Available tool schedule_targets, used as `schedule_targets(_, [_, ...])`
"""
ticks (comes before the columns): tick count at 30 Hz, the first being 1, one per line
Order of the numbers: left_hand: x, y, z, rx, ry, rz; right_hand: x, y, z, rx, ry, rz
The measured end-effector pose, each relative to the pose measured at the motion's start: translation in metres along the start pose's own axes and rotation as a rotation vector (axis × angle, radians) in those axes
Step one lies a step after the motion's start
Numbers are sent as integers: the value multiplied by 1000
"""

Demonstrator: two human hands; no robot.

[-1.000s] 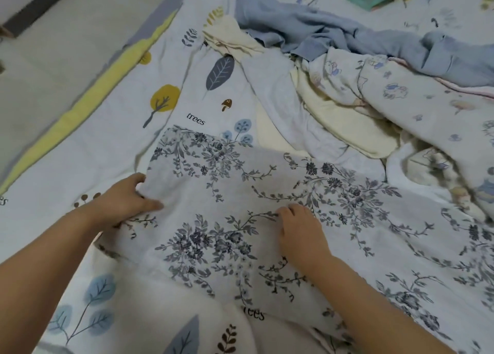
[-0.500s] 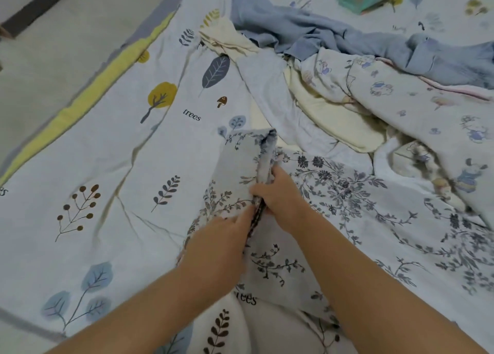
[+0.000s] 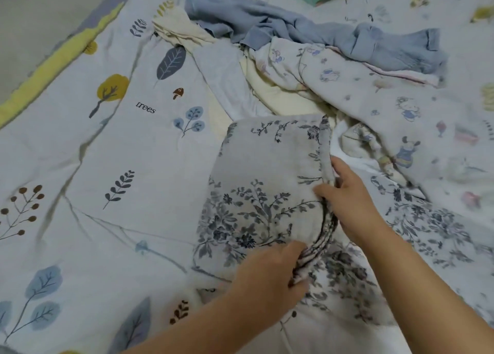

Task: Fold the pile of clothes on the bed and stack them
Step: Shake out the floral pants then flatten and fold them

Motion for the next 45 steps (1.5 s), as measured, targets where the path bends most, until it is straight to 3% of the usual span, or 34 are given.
schedule_targets(3, [30,-18,-19,36,155,324,-50,9,-26,112,91,-206])
schedule_targets(5, [39,-19,-23,75,90,400,-70,11,-57,239,197,-317])
schedule_targets(8, [27,-26,-2,-30,52,124,-71,10,-86,298,247,-331])
schedule_targets(10, [10,-30,25,-155,12,-103,-67,6,-88,250,326,-319])
schedule_targets(13, [-9,-36,62,-326,-141,-262,-72,6,-80,108,428,-352])
schedule_targets(16, [-15,-38,88,-494,-191,-283,-91,16,-69,-19,471,-457])
schedule_targets(18, [-7,-37,96,-571,-141,-229,-103,21,-69,-1,522,-484])
schedule_targets(21, [18,-32,99,-671,95,-70,-112,25,-80,189,660,-481])
schedule_targets(22, [24,-29,100,-718,204,-32,-110,27,-78,187,740,-518])
schedule_targets(24, [27,-25,106,-772,343,-17,-93,31,-63,7,802,-596])
schedule_targets(26, [25,-22,114,-792,464,12,-56,36,-52,-136,781,-429])
schedule_targets(29, [23,-17,118,-826,842,112,15,54,-59,-363,869,36])
schedule_targets(31, [21,-13,117,-830,979,193,48,70,-63,-442,843,189])
schedule_targets(37, [24,-2,115,-798,955,404,95,99,-62,-553,759,336])
schedule_targets(45, [8,-16,106,-782,891,554,103,95,-49,-624,759,232])
Point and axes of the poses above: each hand's wrist, its own y-axis away from the middle knuckle, its own x-axis out of the palm, z = x × y, the point moved 5 cm from there along -y, towards the middle knuckle, and after that the axes turned 9 degrees about -y, right-handed, at the moved point
